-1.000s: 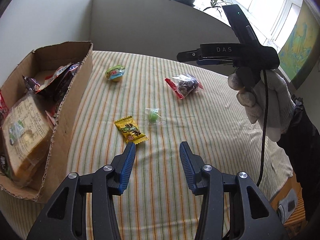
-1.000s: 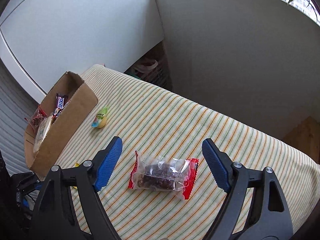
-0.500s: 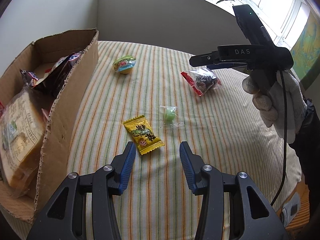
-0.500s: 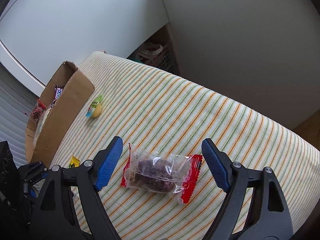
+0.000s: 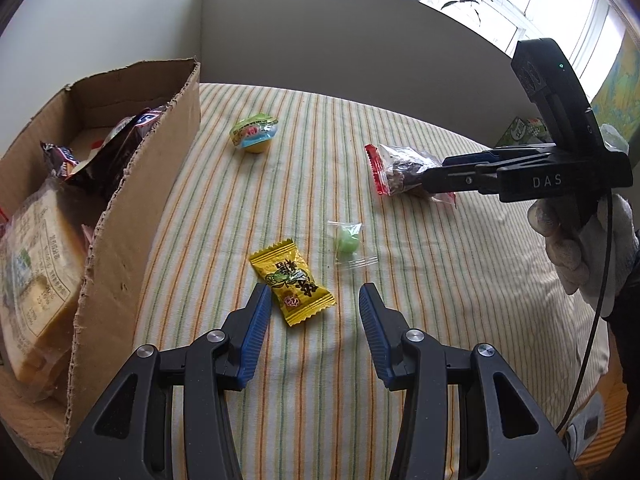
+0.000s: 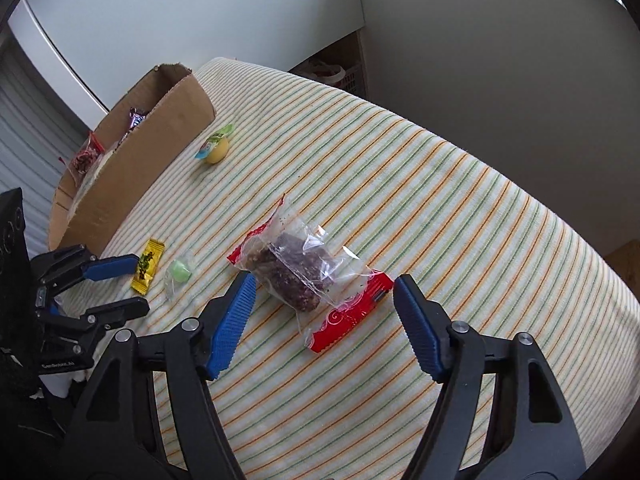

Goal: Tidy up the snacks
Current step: 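Grasp the yellow candy with the left tool while the right tool grasps the other dried fruit bag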

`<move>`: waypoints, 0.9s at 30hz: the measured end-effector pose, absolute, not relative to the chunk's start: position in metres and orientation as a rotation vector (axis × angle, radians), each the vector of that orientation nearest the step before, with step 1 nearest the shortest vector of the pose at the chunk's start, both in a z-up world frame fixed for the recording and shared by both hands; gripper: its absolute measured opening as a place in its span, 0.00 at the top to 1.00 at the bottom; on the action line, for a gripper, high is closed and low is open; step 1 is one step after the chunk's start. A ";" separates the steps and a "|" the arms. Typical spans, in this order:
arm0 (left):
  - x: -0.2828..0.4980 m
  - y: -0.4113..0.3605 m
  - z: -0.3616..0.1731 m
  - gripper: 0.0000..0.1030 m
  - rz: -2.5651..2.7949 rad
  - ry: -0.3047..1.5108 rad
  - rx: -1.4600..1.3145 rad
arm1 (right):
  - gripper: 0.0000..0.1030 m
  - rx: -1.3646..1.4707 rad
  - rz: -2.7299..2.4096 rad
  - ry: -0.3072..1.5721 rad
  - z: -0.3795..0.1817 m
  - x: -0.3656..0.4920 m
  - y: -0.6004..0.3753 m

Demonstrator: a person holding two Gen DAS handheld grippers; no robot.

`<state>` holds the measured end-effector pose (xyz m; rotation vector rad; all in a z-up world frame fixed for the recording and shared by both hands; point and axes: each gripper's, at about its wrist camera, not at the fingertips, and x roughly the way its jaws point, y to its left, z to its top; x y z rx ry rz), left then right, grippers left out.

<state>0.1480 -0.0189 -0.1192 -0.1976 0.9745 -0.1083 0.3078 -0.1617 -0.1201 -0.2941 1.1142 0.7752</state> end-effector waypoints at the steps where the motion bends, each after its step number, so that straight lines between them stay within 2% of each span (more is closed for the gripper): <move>1: 0.149 -0.019 -0.120 0.57 -0.105 0.976 -0.192 | 0.27 -0.320 0.766 1.090 -0.119 0.306 -0.161; 6: 0.156 -0.019 -0.123 0.57 -0.083 0.979 -0.177 | 0.27 -0.380 0.777 1.029 -0.110 0.306 -0.155; 11: 0.159 -0.014 -0.126 0.68 -0.068 0.970 -0.191 | 0.27 -0.430 0.798 1.028 -0.113 0.308 -0.143; 19: 0.156 -0.008 -0.129 0.75 -0.074 0.967 -0.177 | 0.29 -0.497 0.827 1.049 -0.120 0.294 -0.132; 20: 0.156 -0.008 -0.129 0.75 -0.076 0.967 -0.178 | 0.34 -0.516 0.821 1.054 -0.123 0.291 -0.130; 21: 0.155 -0.008 -0.129 0.75 -0.077 0.967 -0.176 | 0.47 -0.534 0.815 1.063 -0.126 0.290 -0.128; 22: 0.155 -0.009 -0.129 0.75 -0.078 0.967 -0.171 | 0.51 -0.545 0.808 1.071 -0.129 0.289 -0.126; 27: 0.149 -0.012 -0.126 0.76 -0.087 0.962 -0.165 | 0.53 -0.523 0.790 1.066 -0.128 0.289 -0.127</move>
